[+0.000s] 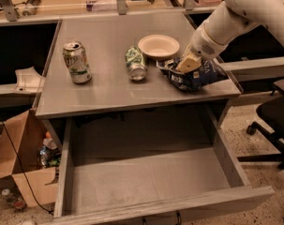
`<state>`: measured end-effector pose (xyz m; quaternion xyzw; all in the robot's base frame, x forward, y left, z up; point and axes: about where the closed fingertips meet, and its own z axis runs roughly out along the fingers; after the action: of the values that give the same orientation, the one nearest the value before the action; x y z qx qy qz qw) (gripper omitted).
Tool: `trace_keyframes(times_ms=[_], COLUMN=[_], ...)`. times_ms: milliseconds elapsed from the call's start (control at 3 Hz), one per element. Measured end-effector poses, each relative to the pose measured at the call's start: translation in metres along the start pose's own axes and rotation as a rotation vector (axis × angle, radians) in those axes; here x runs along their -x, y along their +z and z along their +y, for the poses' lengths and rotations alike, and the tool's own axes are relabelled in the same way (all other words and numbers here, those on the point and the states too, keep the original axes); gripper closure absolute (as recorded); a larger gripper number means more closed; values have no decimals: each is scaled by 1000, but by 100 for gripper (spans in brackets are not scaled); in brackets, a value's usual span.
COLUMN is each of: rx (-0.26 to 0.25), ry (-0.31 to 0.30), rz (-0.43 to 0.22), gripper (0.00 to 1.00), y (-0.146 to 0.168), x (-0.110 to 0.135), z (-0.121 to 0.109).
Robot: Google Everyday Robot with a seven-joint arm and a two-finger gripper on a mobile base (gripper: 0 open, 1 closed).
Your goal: Pick blue chip bag from top drawer and place on counter
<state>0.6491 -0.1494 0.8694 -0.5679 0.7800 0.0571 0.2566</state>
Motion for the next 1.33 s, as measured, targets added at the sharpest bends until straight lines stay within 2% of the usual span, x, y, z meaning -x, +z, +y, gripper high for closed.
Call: trace_keyframes(times_ms=[1000, 1333], rx=[0, 0], ry=[0, 0], rz=[0, 0], gripper=[14, 0], y=[0, 0], x=[0, 0], z=[0, 0])
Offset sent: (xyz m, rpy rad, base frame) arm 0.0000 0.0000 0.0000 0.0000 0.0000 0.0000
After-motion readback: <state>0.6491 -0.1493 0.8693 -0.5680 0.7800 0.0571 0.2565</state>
